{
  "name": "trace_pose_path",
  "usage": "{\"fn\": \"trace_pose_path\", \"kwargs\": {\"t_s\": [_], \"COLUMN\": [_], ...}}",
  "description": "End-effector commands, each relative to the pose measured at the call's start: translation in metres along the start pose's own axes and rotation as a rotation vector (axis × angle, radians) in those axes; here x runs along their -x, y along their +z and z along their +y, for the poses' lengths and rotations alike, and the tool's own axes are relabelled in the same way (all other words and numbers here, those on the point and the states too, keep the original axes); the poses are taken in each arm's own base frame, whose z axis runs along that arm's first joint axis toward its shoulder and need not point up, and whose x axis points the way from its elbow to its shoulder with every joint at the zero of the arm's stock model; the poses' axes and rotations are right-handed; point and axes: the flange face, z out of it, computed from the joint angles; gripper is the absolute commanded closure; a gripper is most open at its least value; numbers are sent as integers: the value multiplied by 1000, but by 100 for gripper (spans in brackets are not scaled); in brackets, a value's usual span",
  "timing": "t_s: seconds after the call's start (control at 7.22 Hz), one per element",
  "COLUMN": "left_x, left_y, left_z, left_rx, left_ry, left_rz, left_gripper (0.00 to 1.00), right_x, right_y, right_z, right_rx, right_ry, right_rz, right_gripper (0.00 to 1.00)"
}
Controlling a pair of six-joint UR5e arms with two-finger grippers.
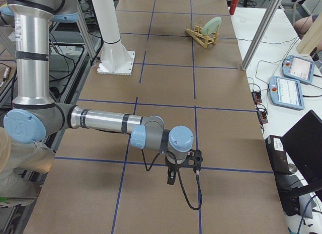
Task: Place plate on table
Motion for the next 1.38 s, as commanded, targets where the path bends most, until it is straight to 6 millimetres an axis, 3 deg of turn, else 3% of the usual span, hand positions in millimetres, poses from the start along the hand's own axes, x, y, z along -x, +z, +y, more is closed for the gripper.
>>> {"fn": "trace_pose_path", "kwargs": {"t_s": [0.0, 0.28, 0.55, 0.69, 0.83, 0.97, 1.11, 1.25], "left_x": [-41, -97, -161, -207, -271, -306, -307, -337], "left_y": [-11, -14, 5, 20, 44, 46, 56, 81], "left_z": [-9, -30, -88, -118, -144, -171, -169, -177], "left_rx": [-90, -150, -197, -239, -246, -282, -292, -327], "left_ry": [-17, -259, -386, -481, -563, -757, -753, -792], "left_rz": [235, 366, 508, 527, 578, 663, 720, 722], "left_gripper": [0, 0, 0, 0, 0, 0, 0, 0], "right_x": [0, 0, 0, 0, 0, 0, 0, 0], "right_y": [0, 0, 0, 0, 0, 0, 0, 0], "right_z": [0, 0, 0, 0, 0, 0, 0, 0], "right_rx": [0, 0, 0, 0, 0, 0, 0, 0], "right_ry": [0, 0, 0, 0, 0, 0, 0, 0], "right_rz": [0, 0, 0, 0, 0, 0, 0, 0], "right_gripper": [0, 0, 0, 0, 0, 0, 0, 0]}}
